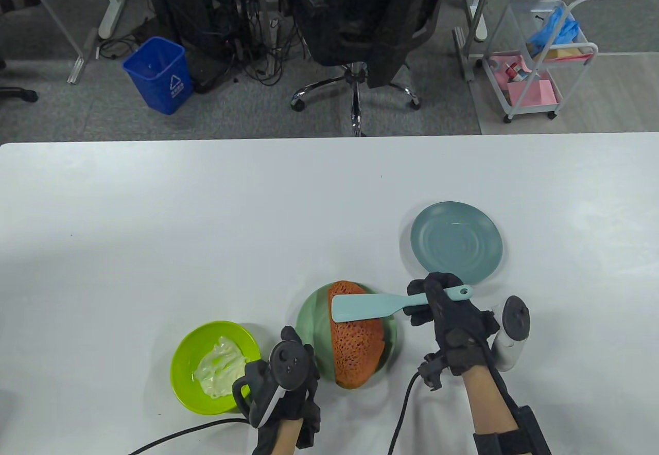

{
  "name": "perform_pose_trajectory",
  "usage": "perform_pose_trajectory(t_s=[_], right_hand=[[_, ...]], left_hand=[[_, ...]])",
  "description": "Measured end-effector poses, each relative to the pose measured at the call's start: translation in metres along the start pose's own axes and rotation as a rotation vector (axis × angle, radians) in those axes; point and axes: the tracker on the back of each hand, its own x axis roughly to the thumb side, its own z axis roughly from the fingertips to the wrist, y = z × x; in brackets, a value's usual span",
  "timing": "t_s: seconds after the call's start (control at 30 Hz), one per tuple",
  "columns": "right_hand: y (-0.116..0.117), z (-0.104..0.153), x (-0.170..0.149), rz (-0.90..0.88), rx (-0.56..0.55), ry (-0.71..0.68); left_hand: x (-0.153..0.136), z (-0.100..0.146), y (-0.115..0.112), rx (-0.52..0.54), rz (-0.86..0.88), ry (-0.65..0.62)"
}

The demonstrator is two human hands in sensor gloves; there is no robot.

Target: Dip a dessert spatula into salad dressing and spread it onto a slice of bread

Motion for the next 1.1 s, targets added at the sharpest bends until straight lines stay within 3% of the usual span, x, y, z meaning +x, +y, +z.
perform_pose_trajectory(t_s=[0.37,0.83,1.1], right_hand=[[-0.009,0.006,0.014,-0.001,-0.044,-0.038],[-0.042,0.013,0.014,-0.072,-0.156,-0.053],[-0.029,0.010,0.015,-0.119,-0.121,-0.128]], left_hand=[[0.000,0.000,-0.001,0.000,0.000,0.003],[0.000,0.001,-0.001,0.003,0.000,0.000],[0.000,0.001,0.000,0.002,0.004,-0.002]])
